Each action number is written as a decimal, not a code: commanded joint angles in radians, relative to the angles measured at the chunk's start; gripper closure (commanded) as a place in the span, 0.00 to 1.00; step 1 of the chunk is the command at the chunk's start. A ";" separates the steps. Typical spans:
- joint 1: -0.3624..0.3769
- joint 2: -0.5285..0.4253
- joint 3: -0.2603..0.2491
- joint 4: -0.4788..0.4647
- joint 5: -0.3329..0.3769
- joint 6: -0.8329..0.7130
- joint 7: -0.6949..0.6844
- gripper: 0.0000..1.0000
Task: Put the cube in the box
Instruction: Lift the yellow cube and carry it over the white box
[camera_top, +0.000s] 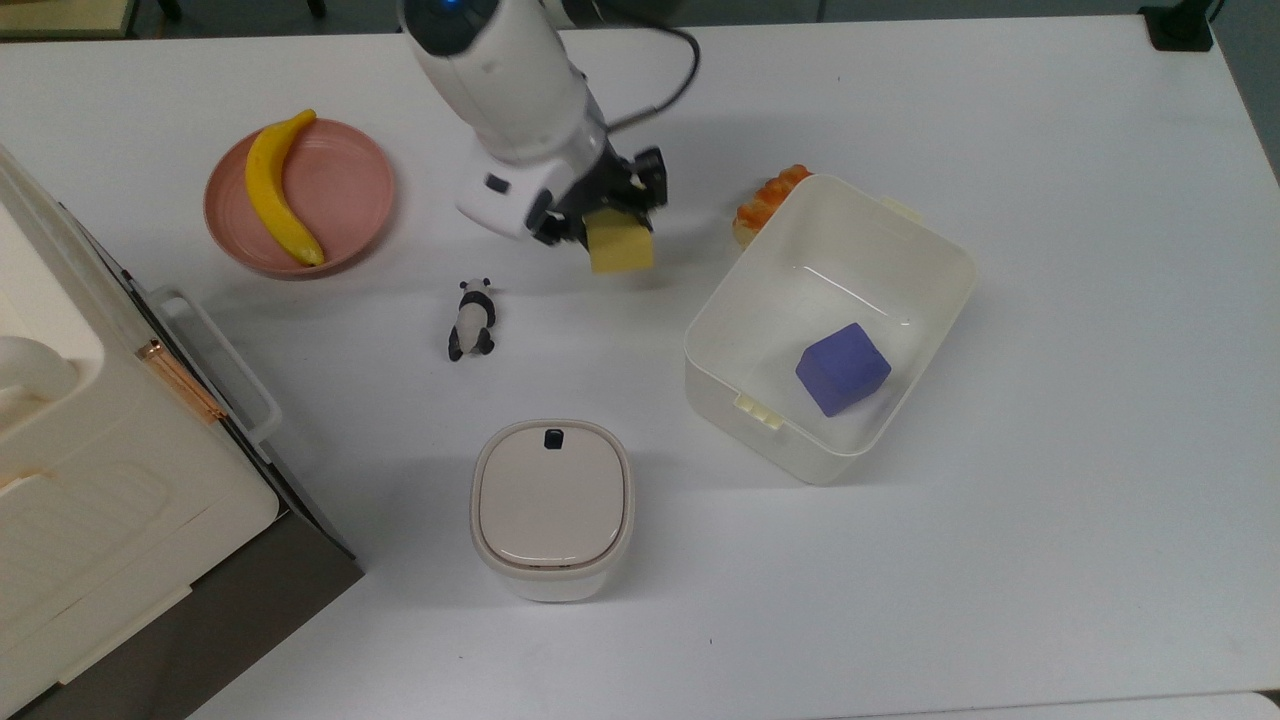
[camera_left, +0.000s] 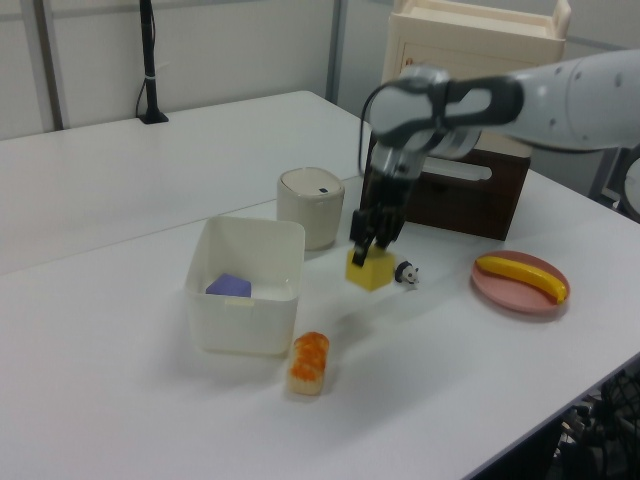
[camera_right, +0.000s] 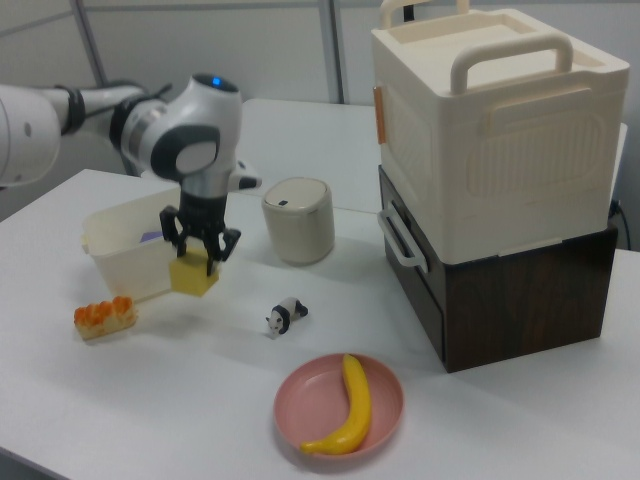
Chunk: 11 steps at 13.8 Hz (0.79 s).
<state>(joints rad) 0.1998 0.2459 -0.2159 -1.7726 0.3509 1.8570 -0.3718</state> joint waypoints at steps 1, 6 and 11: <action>0.018 -0.007 -0.043 0.132 0.107 -0.078 -0.001 0.95; 0.068 0.033 0.019 0.217 0.207 0.138 0.249 0.87; 0.136 0.108 0.084 0.216 0.192 0.306 0.355 0.36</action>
<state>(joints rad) 0.3112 0.3134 -0.1334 -1.5763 0.5340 2.1216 -0.0505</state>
